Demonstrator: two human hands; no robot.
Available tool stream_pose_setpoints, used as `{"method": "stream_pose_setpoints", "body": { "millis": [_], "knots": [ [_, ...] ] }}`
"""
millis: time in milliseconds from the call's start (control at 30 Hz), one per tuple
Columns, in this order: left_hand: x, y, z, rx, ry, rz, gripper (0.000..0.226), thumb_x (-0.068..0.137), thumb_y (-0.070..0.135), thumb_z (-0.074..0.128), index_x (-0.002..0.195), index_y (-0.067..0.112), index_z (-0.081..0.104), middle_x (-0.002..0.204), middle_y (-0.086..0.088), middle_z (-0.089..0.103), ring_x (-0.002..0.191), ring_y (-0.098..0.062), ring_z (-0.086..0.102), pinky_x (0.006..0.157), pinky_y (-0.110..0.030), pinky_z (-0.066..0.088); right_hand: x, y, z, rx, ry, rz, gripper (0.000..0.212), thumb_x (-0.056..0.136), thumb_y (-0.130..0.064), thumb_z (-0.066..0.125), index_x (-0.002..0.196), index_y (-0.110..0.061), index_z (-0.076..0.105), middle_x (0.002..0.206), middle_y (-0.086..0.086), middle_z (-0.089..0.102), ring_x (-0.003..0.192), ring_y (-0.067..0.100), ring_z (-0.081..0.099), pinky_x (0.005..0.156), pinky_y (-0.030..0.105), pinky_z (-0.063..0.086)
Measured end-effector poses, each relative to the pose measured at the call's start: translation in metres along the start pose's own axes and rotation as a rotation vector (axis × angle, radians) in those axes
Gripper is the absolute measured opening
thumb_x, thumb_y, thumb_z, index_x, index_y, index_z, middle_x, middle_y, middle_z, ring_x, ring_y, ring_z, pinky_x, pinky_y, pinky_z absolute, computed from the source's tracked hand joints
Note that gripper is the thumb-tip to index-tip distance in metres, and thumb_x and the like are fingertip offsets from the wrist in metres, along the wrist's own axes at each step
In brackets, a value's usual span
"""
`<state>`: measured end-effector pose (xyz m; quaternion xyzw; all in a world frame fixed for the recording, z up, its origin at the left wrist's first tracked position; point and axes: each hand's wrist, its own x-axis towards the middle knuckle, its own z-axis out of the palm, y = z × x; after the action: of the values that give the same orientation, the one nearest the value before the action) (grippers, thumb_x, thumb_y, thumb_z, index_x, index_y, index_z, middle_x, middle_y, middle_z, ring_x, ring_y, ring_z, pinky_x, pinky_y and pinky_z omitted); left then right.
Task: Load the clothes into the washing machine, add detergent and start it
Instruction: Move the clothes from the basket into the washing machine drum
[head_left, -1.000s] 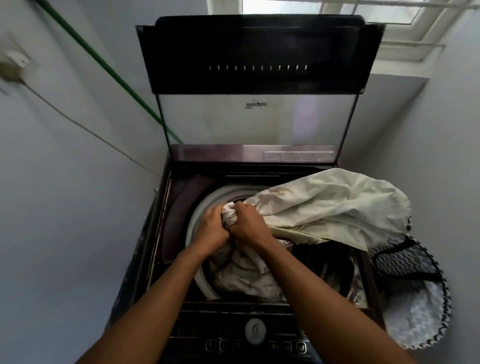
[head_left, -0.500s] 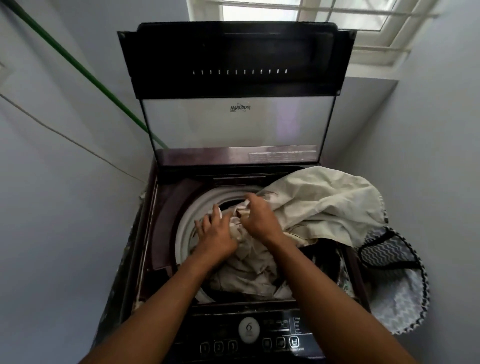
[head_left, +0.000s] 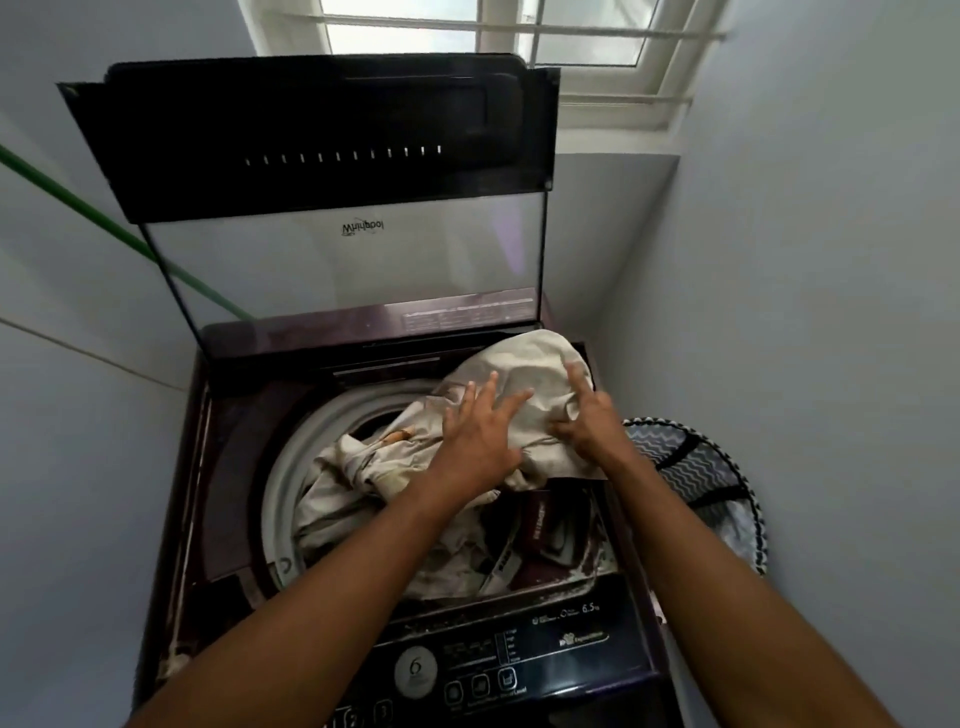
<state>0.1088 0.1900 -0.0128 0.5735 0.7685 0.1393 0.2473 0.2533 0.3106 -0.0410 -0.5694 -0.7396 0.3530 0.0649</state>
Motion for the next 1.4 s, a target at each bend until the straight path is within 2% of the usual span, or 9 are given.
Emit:
{"method": "stream_pose_setpoints", "body": {
  "millis": [133, 233, 500, 667, 767, 833, 1067, 1200, 1400],
  "knots": [
    [0.001, 0.006, 0.007, -0.007, 0.040, 0.019, 0.096, 0.083, 0.026, 0.070, 0.151, 0.050, 0.007, 0.165, -0.004, 0.006, 0.152, -0.033, 0.005, 0.119, -0.058, 0.018, -0.012, -0.014, 0.006, -0.230, 0.234, -0.173, 0.045, 0.087, -0.015, 0.061, 0.129, -0.030, 0.056, 0.115, 0.011, 0.048, 0.102, 0.033, 0.053, 0.086, 0.042, 0.052],
    [-0.001, 0.002, 0.003, -0.011, 0.068, 0.002, 0.097, 0.084, 0.025, 0.070, 0.150, 0.053, 0.004, 0.165, -0.006, 0.008, 0.151, -0.033, 0.008, 0.117, -0.058, 0.022, -0.019, -0.025, 0.016, -0.233, 0.291, -0.381, 0.030, 0.087, -0.010, 0.061, 0.116, -0.012, 0.064, 0.111, 0.011, 0.054, 0.098, 0.031, 0.055, 0.079, 0.040, 0.053],
    [-0.017, -0.048, -0.008, -0.015, 0.125, -0.101, 0.096, 0.081, 0.026, 0.067, 0.150, 0.055, 0.008, 0.164, -0.006, 0.014, 0.149, -0.033, 0.019, 0.116, -0.056, 0.026, -0.036, -0.076, 0.052, 0.015, 0.097, -0.502, 0.037, 0.085, -0.010, 0.059, 0.122, -0.005, 0.060, 0.114, 0.016, 0.058, 0.103, 0.036, 0.059, 0.087, 0.039, 0.049],
    [-0.056, -0.091, -0.006, 0.107, 0.135, -0.398, 0.088, 0.083, 0.039, 0.066, 0.154, 0.043, 0.013, 0.165, -0.007, 0.003, 0.149, -0.041, 0.007, 0.114, -0.063, 0.016, -0.060, -0.096, 0.094, 0.045, -0.229, -0.509, 0.084, 0.080, -0.020, 0.073, 0.151, -0.014, 0.028, 0.142, 0.017, 0.049, 0.124, 0.031, 0.052, 0.096, 0.026, 0.040],
    [-0.084, -0.123, 0.015, 0.045, 0.074, -0.509, 0.089, 0.084, 0.053, 0.067, 0.154, 0.044, 0.013, 0.164, -0.013, 0.000, 0.148, -0.045, 0.005, 0.116, -0.062, 0.017, -0.071, -0.095, 0.133, -0.349, -0.449, -0.453, 0.083, 0.085, -0.032, 0.066, 0.153, -0.032, 0.019, 0.154, 0.020, 0.023, 0.136, 0.048, 0.031, 0.106, 0.053, 0.039],
    [-0.091, -0.145, 0.031, 0.044, 0.003, -0.496, 0.093, 0.083, 0.059, 0.066, 0.154, 0.046, 0.008, 0.165, -0.012, -0.004, 0.149, -0.044, 0.002, 0.118, -0.059, 0.016, -0.072, -0.092, 0.159, -0.463, -0.550, -0.337, 0.084, 0.089, -0.033, 0.064, 0.154, -0.039, 0.011, 0.160, 0.016, 0.001, 0.144, 0.053, -0.001, 0.109, 0.071, 0.020],
    [-0.056, -0.196, 0.065, -0.057, -0.132, -0.479, 0.090, 0.082, 0.063, 0.064, 0.153, 0.048, 0.010, 0.165, -0.011, -0.009, 0.148, -0.044, 0.008, 0.118, -0.057, 0.019, -0.039, -0.072, 0.214, -0.484, -0.593, -0.199, 0.076, 0.096, -0.038, 0.053, 0.151, -0.050, 0.003, 0.163, 0.007, -0.015, 0.146, 0.046, -0.017, 0.107, 0.075, 0.005],
    [-0.034, -0.209, 0.086, -0.104, -0.174, -0.486, 0.091, 0.084, 0.064, 0.060, 0.153, 0.049, 0.002, 0.164, -0.011, -0.016, 0.150, -0.041, -0.002, 0.120, -0.057, 0.009, -0.007, -0.048, 0.234, -0.478, -0.620, -0.249, 0.088, 0.087, -0.058, 0.058, 0.151, -0.048, -0.001, 0.163, 0.014, -0.011, 0.147, 0.049, -0.006, 0.114, 0.067, 0.015],
    [-0.017, -0.225, 0.122, -0.109, -0.262, -0.597, 0.089, 0.091, 0.059, 0.055, 0.148, 0.054, -0.015, 0.157, 0.001, -0.037, 0.146, -0.040, -0.025, 0.117, -0.062, -0.008, 0.017, -0.038, 0.260, -0.482, -0.644, -0.191, 0.090, 0.089, -0.053, 0.061, 0.152, -0.048, -0.003, 0.163, 0.016, -0.012, 0.146, 0.051, -0.006, 0.114, 0.064, 0.021]
  ]
}}
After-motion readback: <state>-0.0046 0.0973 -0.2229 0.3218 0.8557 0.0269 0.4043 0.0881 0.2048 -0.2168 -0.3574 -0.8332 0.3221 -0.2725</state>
